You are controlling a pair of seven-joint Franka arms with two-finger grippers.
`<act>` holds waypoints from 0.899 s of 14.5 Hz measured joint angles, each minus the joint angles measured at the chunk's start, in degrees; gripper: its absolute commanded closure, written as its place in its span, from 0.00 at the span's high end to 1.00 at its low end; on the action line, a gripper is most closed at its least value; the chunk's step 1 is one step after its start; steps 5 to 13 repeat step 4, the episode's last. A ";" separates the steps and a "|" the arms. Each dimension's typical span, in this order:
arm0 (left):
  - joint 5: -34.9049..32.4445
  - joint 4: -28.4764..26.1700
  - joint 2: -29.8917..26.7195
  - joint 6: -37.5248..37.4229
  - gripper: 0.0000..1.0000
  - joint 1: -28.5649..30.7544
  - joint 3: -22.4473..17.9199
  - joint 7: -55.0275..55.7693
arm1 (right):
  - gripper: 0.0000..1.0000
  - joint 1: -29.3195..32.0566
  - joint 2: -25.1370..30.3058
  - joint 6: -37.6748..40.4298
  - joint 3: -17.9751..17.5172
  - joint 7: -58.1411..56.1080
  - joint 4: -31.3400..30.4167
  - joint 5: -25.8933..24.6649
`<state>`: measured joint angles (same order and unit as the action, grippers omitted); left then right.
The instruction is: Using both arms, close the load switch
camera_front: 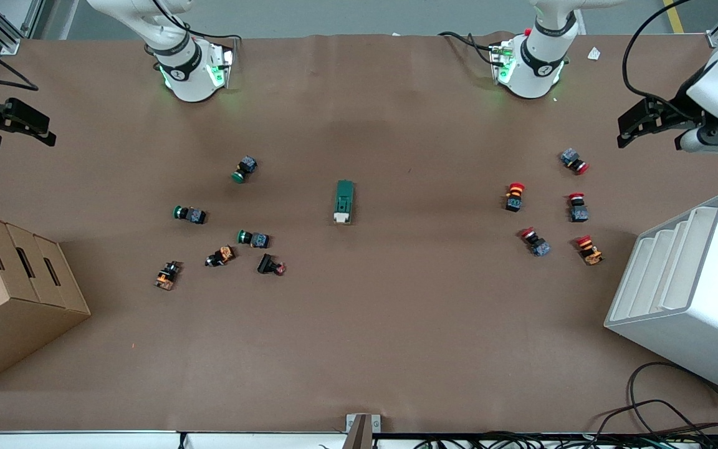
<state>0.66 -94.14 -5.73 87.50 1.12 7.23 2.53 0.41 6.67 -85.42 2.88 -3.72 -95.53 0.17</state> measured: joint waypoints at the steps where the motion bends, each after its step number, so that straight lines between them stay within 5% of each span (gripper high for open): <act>1: 0.00 0.02 -0.38 -0.02 1.00 -0.06 0.12 0.00 | 1.00 0.00 0.00 -0.01 0.00 0.00 -0.14 0.00; 13: 0.00 0.60 -0.59 -0.02 1.00 -0.09 0.19 -0.02 | 1.00 0.00 0.00 -0.03 0.00 0.00 -0.27 0.00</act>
